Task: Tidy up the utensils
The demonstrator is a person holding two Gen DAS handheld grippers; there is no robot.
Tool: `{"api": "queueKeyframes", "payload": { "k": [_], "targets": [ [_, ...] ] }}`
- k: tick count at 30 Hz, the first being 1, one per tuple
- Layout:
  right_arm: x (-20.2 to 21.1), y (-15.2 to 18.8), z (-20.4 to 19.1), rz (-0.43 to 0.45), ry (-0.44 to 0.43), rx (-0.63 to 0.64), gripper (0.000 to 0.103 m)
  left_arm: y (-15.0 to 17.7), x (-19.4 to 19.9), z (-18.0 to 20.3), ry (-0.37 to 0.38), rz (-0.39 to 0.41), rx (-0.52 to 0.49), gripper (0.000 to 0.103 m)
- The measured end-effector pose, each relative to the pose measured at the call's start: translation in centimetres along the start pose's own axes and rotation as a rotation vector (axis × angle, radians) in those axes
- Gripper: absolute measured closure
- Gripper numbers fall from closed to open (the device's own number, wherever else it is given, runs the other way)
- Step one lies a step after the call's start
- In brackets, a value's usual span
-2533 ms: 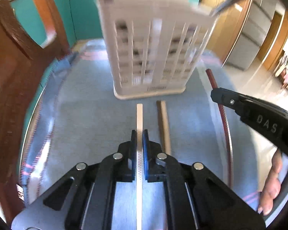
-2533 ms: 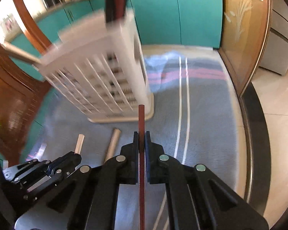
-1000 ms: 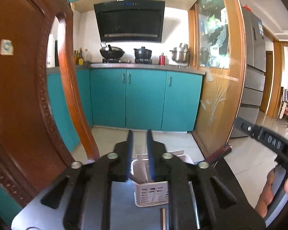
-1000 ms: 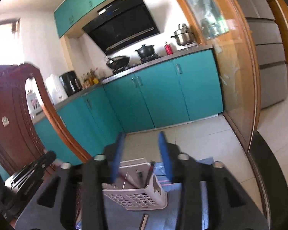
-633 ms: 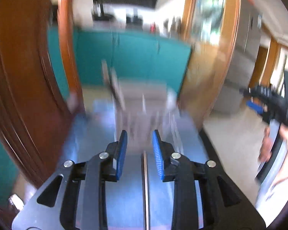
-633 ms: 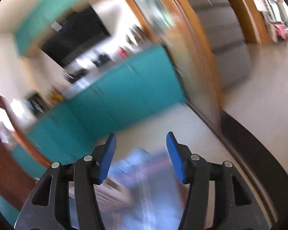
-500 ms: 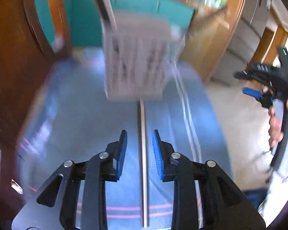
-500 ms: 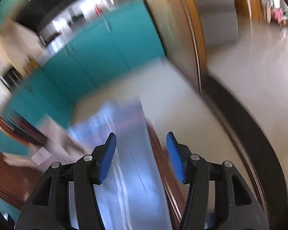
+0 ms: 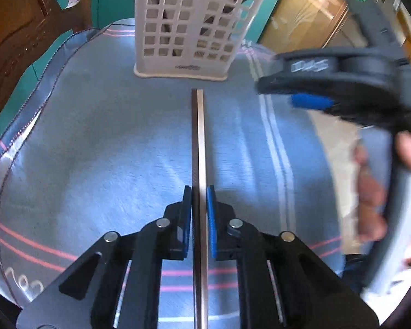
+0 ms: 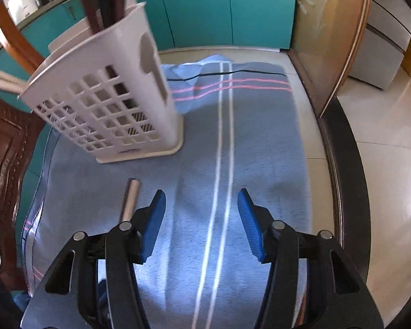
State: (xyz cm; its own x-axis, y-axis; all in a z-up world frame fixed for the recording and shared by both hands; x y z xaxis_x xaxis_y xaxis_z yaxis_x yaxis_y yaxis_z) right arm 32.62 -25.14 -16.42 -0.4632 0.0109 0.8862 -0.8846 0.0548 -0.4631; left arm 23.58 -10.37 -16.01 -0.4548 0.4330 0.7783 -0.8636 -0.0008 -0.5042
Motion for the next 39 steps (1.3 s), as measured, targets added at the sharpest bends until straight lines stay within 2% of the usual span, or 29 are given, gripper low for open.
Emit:
{"api": "queueKeyframes", "payload": {
  "k": [2, 4, 5, 7, 10, 15, 19, 21, 25, 32, 37, 39],
  "targets": [
    [0.0, -0.1, 0.0, 0.0, 0.003, 0.001, 0.049, -0.2, 1.0, 0.6, 0.02, 0.015, -0.012, 0.091],
    [-0.1, 0.0, 0.2, -0.003, 0.007, -0.001, 0.049, -0.7, 1.9, 1.0, 0.02, 0.036, -0.024, 0.086],
    [-0.2, 0.0, 0.2, -0.006, 0.011, -0.001, 0.049, -0.7, 2.2, 1.1, 0.018, 0.043, -0.029, 0.081],
    [-0.3, 0.1, 0.3, -0.013, 0.019, 0.002, 0.049, -1.1, 2.5, 0.9, 0.002, 0.046, -0.038, 0.079],
    [-0.6, 0.3, 0.1, -0.022, 0.019, 0.015, 0.049, -0.5, 2.0, -0.2, -0.032, 0.023, -0.024, 0.079],
    [-1.5, 1.1, -1.8, -0.041, -0.018, 0.079, 0.049, 0.8, 0.3, -1.2, -0.035, -0.027, -0.011, 0.079],
    [-3.1, 2.3, -3.5, -0.083, 0.019, 0.151, 0.049, 1.0, -0.4, -1.2, -0.03, -0.047, -0.017, 0.079],
    [-3.3, 2.4, -3.9, -0.058, 0.075, 0.195, 0.05, 1.2, -0.4, -1.3, -0.029, -0.051, -0.017, 0.079],
    [-3.4, 2.4, -3.8, -0.063, 0.078, 0.202, 0.051, 1.1, -0.7, -1.6, -0.028, -0.052, -0.021, 0.076],
    [-3.6, 1.9, -2.6, -0.045, 0.133, 0.213, 0.051, 0.8, -1.2, -1.7, -0.037, -0.047, -0.038, 0.074],
    [-2.6, 1.5, -4.2, -0.008, 0.027, 0.213, 0.051, 1.5, -1.1, -0.8, -0.109, -0.026, -0.082, 0.072],
    [-2.6, 1.6, -4.6, -0.017, 0.037, 0.229, 0.051, 1.9, -0.8, -0.5, -0.163, -0.011, -0.095, 0.072]
  ]
}}
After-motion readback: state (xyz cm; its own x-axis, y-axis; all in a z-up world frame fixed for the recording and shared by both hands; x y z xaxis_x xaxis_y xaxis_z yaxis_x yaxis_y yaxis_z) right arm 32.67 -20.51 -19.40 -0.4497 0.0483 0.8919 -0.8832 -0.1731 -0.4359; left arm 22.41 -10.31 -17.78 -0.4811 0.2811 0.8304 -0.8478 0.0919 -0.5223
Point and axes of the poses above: each gripper's, at about its wrist camera, not at the fingertips, and x roughly against the way its jaws point, z to its right, y to its underside, the point moved 5 cm from there along -x, roughly the way its jaws point, and after that the axes turned 8 degrees about y, right-handed, at the moved point
